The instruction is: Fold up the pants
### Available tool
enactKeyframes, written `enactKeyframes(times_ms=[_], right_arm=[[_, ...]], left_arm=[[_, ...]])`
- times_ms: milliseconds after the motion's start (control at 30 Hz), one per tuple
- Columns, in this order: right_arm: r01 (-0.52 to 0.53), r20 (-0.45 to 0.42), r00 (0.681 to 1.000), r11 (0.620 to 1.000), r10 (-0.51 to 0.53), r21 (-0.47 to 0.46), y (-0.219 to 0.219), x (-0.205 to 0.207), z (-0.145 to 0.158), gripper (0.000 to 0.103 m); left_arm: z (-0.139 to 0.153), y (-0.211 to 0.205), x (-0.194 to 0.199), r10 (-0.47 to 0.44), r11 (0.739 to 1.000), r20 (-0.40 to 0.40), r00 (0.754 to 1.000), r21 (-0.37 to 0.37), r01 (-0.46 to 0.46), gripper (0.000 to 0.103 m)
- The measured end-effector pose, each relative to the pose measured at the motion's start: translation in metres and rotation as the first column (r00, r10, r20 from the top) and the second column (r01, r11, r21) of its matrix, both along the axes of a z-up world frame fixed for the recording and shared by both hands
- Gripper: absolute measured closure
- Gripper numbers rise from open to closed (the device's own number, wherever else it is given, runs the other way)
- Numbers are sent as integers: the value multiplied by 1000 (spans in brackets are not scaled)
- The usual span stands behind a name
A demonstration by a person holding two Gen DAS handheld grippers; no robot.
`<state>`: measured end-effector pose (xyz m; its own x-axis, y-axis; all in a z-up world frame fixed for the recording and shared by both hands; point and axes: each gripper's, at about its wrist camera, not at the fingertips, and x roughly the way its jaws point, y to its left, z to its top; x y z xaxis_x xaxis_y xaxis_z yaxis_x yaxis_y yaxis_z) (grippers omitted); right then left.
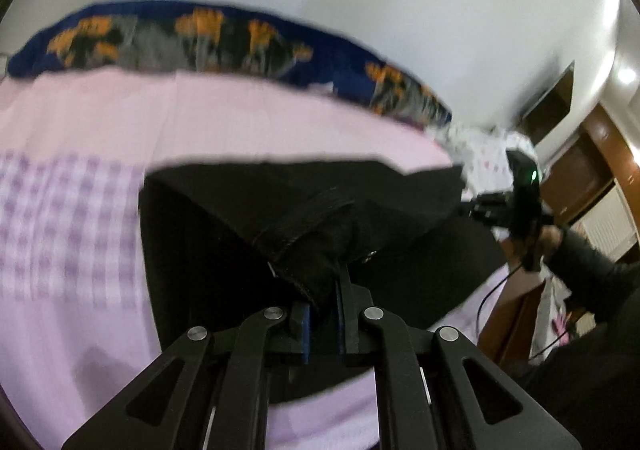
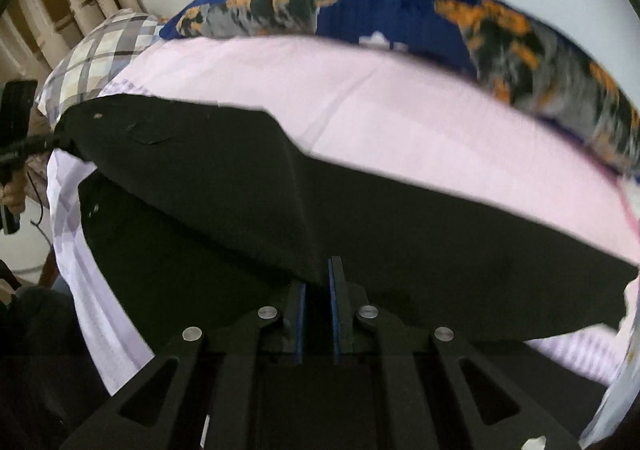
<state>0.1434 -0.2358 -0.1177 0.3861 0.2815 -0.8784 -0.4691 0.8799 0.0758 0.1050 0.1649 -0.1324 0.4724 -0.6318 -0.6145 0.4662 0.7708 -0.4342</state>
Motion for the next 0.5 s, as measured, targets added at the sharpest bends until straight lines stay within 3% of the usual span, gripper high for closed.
enactKeyframes(times_ms=[167, 267, 400, 500], right_arm=[[-2, -32, 999, 999, 1, -46, 6, -11, -27, 95], [26, -33, 999, 998, -27, -53, 7, -13, -35, 95], [60, -14, 998, 996, -60, -60, 9, -16, -38, 92], [85, -4, 996, 995, -85, -61, 11, -20, -39, 81]], left_arm=[[-37, -16, -17, -18, 991, -41, 999, 132, 24, 92], [-39, -19, -22, -7, 988, -23, 1000, 155, 11, 90], [-36, -19, -24, 19, 979, -16, 1000, 201, -16, 75], [-34, -19, -23, 51, 975, -36, 998, 216, -42, 66]])
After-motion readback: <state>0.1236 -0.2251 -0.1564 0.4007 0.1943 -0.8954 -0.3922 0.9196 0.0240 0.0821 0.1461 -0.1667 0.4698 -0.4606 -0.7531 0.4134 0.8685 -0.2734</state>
